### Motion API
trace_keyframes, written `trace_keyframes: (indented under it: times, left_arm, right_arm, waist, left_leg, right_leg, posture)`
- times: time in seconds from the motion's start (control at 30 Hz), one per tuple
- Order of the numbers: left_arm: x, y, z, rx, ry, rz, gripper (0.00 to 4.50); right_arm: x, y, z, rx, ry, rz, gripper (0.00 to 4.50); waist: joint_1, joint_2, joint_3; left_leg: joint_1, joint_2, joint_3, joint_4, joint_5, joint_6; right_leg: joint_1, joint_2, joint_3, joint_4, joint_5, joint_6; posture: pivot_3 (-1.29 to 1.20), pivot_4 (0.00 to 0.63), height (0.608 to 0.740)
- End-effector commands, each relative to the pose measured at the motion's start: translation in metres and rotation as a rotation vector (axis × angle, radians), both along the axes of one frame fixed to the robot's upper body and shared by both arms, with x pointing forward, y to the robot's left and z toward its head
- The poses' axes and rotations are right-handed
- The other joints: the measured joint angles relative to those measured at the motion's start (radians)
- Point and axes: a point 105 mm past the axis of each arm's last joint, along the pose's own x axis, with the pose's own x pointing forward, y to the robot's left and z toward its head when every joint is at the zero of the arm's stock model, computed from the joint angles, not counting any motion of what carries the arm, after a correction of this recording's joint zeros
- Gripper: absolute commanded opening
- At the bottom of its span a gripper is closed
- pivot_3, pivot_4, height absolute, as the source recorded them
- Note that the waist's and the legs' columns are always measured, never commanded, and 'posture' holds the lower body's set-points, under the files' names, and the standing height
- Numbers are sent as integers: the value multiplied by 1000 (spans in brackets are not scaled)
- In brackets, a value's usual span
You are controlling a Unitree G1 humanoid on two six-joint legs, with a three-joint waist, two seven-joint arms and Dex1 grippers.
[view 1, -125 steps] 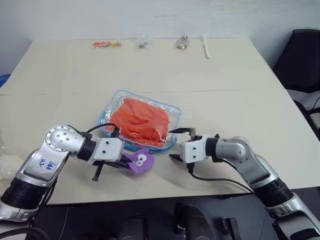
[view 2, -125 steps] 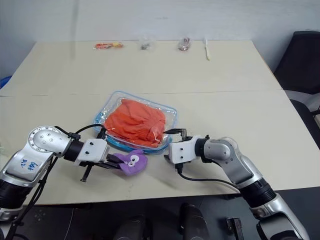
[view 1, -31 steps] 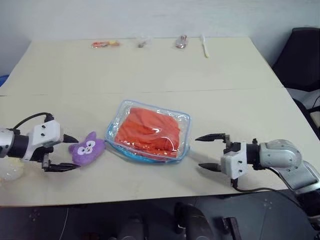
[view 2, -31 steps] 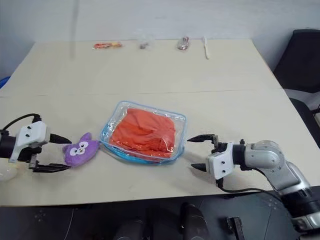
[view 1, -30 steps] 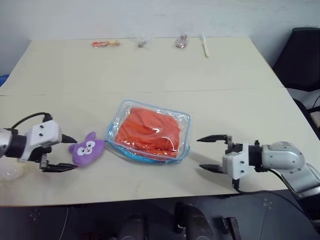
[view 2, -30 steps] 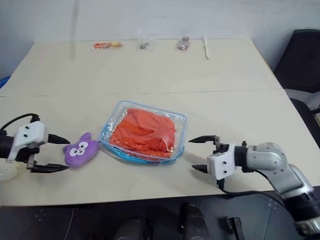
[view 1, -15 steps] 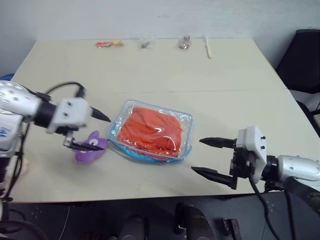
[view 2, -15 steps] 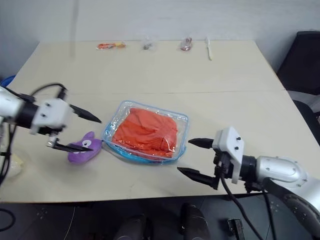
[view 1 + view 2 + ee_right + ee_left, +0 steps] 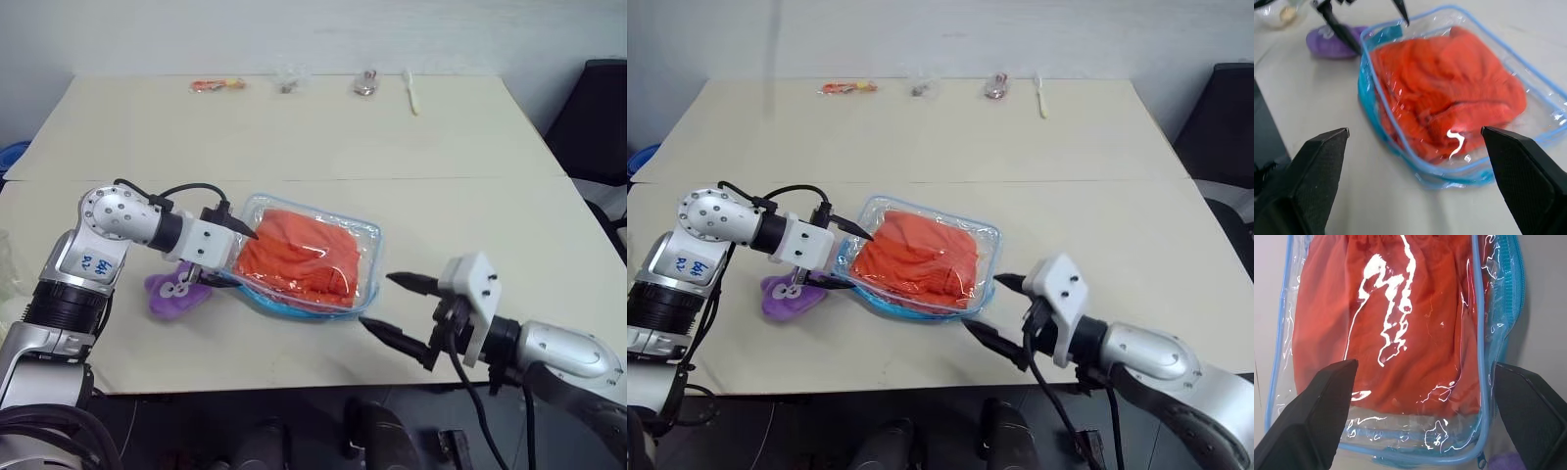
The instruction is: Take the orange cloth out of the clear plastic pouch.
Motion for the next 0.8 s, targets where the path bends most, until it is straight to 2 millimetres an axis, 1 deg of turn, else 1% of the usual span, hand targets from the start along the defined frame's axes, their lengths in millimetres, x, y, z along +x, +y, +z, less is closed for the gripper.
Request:
trace_keyframes:
  times: [0.03, 0.07, 0.1, 0.13, 0.37, 0.63, 0.73, 0.8]
  left_arm:
    - [0, 3, 1, -4, -17, 2, 4478]
    - [0, 4, 0, -2, -15, 3, 4478]
    - [0, 4, -1, -2, -13, 3, 4099]
    - [0, 4, -2, -3, -12, 3, 3916]
    - [-11, 1, -15, 19, 12, -24, 1906]
    - [-14, -1, -17, 6, 26, -19, 1906]
    - [-13, -4, -15, -22, 24, -22, 1341]
    - [-13, -5, -14, -26, 28, -21, 721]
  right_arm:
    - [-10, 6, 9, -6, -55, 64, 4500]
    - [-11, 6, 9, -8, -57, 68, 4500]
    - [-11, 6, 8, -15, -60, 71, 4500]
    - [-10, 5, 8, -19, -61, 71, 4500]
    - [-5, 3, 9, -26, -67, 71, 4500]
    - [-2, 1, 6, -39, -70, 63, 4500]
    - [-2, 1, 5, -44, -76, 64, 4500]
    - [-2, 0, 5, -46, -78, 64, 4500]
  waist:
    - [0, 0, 0]
    - [-1, 0, 0]
    - [-1, 0, 0]
    - [-1, 0, 0]
    - [-1, 0, 0]
    - [-1, 0, 0]
    - [-1, 0, 0]
    - [0, 0, 0]
  left_leg:
    - [0, 0, 0, 0, 0, 0]
    - [0, 0, 0, 0, 0, 0]
    - [0, 0, 0, 0, 0, 0]
    - [1, 0, 0, 0, 0, 0]
    - [0, 0, 0, 0, 0, 0]
    - [0, 0, 0, 0, 0, 0]
    - [0, 0, 0, 0, 0, 0]
    - [0, 0, 0, 0, 0, 0]
  right_leg:
    - [0, 0, 0, 0, 0, 0]
    - [0, 0, 0, 0, 0, 0]
    - [0, 0, 0, 0, 0, 0]
    - [0, 0, 0, 0, 0, 0]
    - [0, 0, 0, 0, 0, 0]
    - [0, 0, 0, 0, 0, 0]
    - [0, 0, 0, 0, 0, 0]
    - [0, 0, 0, 0, 0, 0]
  posture:
    - [0, 150, 740]
    - [0, 150, 740]
    - [0, 150, 740]
    - [0, 150, 740]
    - [0, 150, 740]
    - [0, 150, 740]
    - [0, 150, 740]
    - [0, 150, 740]
